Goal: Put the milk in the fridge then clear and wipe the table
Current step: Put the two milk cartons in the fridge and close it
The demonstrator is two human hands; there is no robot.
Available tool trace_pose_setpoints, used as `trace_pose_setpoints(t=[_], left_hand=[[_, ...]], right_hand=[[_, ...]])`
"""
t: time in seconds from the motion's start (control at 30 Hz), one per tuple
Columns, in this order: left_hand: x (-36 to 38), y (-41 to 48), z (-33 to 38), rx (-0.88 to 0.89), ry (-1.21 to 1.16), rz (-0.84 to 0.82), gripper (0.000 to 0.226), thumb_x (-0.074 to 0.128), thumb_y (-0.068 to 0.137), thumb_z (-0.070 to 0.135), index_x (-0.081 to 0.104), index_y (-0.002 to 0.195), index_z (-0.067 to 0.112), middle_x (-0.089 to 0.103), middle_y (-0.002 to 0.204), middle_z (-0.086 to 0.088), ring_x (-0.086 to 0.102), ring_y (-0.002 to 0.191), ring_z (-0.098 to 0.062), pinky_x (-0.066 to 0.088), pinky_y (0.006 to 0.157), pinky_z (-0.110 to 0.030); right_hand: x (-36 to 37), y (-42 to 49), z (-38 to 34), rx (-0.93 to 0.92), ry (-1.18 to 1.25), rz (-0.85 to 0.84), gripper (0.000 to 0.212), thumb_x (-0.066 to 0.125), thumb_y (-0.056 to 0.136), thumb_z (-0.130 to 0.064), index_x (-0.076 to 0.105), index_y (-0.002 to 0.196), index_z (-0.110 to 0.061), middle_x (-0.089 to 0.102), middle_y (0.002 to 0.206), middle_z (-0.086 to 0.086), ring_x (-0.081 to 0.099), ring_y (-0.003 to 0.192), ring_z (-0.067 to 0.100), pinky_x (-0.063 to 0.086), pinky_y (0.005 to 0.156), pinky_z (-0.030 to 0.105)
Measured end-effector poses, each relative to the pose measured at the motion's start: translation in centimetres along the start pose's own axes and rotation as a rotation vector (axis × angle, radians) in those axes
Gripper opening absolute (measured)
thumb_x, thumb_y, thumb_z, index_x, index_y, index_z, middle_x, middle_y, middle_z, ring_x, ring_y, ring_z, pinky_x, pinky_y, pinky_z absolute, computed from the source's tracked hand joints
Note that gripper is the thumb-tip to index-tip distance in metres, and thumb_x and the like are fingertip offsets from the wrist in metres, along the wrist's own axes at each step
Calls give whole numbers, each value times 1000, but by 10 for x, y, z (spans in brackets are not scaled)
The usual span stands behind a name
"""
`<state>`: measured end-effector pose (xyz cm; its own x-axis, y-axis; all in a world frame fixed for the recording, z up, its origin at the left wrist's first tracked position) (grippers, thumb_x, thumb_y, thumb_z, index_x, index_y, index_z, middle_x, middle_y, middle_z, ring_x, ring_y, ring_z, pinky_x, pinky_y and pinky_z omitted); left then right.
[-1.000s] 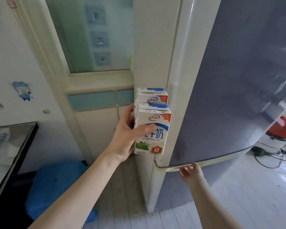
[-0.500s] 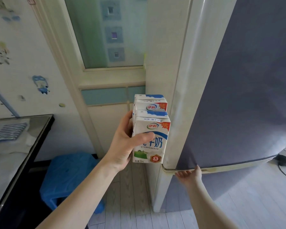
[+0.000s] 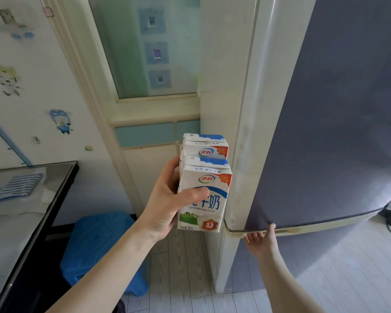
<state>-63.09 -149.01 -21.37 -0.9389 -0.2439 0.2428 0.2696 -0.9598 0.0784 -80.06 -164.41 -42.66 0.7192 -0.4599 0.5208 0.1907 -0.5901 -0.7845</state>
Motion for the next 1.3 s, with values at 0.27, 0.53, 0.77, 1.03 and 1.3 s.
trace_pose_setpoints(t=[0.27, 0.53, 0.77, 1.03, 1.3], left_hand=[[-6, -5, 6, -7, 29, -48, 76, 75, 48, 17, 49, 119, 28, 72, 97, -1, 70, 86, -19, 55, 62, -27], [-13, -11, 8, -14, -2, -68, 84, 78, 46, 15, 47, 124, 24, 72, 98, -3, 70, 86, -20, 56, 63, -28], [8, -29, 6, -37, -86, -155, 90, 92, 31, 32, 54, 112, 28, 73, 97, -2, 71, 84, -20, 56, 61, -29], [39, -65, 2, -42, -37, -251, 60, 66, 60, 1, 49, 109, 31, 73, 88, 9, 71, 79, -13, 56, 56, -25], [59, -88, 5, -59, 1, -314, 73, 79, 57, 2, 47, 119, 26, 70, 101, 2, 71, 85, -18, 58, 61, -31]], right_hand=[[-3, 15, 3, -27, 39, 4, 64, 47, 84, -57, 46, 127, -10, 42, 144, 4, 41, 132, 20, 33, 112, 38], [-41, -7, 10, -103, 93, 20, 53, 48, 84, -58, 53, 108, -12, 57, 120, 5, 53, 115, 25, 43, 101, 44], [-97, -65, 5, -167, 41, 67, 41, 39, 92, -50, 56, 86, -12, 56, 91, 8, 53, 76, 19, 45, 80, 34], [-161, -120, 23, -146, 144, 218, 53, 29, 97, -40, 33, 138, -6, 37, 146, 9, 36, 135, 28, 24, 114, 43], [-195, -148, 26, -174, 416, 205, 51, 32, 94, -37, 39, 133, -4, 51, 129, 12, 49, 121, 27, 43, 97, 33]])
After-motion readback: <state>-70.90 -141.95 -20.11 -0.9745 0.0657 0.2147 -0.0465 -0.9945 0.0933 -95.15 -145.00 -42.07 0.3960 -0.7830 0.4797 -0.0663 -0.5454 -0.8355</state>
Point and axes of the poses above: each hand's wrist, its own y-axis towards the middle knuckle, its own x-axis out of the palm, z = x × y, the point moved 1 cm from there along y, towards the middle knuckle
